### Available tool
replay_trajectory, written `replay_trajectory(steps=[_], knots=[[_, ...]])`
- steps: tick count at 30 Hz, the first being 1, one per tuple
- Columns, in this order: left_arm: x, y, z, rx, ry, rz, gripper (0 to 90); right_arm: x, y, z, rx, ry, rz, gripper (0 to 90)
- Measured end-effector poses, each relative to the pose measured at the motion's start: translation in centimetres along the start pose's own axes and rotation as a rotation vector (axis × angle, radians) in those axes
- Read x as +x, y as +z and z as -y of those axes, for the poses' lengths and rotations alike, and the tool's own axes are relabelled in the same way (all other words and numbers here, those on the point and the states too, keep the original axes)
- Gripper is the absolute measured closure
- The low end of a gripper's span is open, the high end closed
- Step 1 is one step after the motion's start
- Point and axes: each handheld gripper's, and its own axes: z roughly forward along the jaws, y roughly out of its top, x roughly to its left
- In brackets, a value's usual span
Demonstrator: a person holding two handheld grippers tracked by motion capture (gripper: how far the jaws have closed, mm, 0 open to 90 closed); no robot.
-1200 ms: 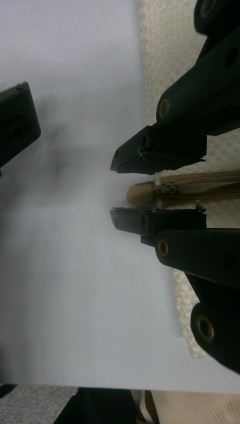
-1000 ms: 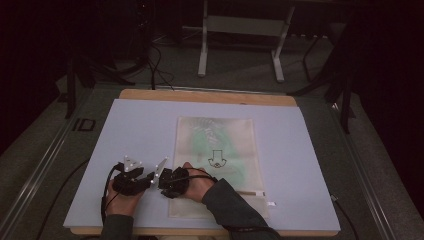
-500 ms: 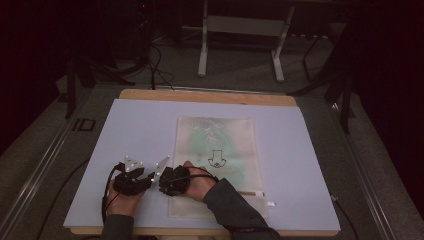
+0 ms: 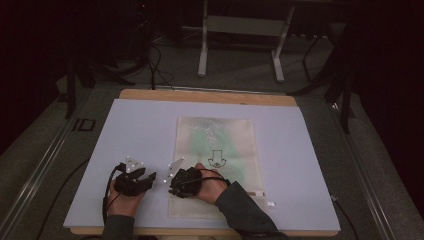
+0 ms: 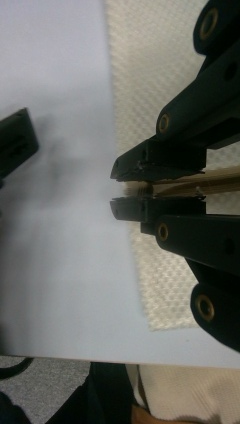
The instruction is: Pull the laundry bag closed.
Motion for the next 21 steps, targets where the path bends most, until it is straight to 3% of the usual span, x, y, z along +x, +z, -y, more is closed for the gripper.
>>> replay_trajectory(steps=[11,21], knots=[[-0.6,-0.4,-0.1,-0.013,0.013,0.033,55.6,-0.4,0.9,0.9,0.0,0.039,-0.028,81.2],[-1.7,-0.1,-0.3,-0.005,0.046,0.102,73.5,-0.3,1.0,1.8,-0.017,0.053,-0.027,81.8]])
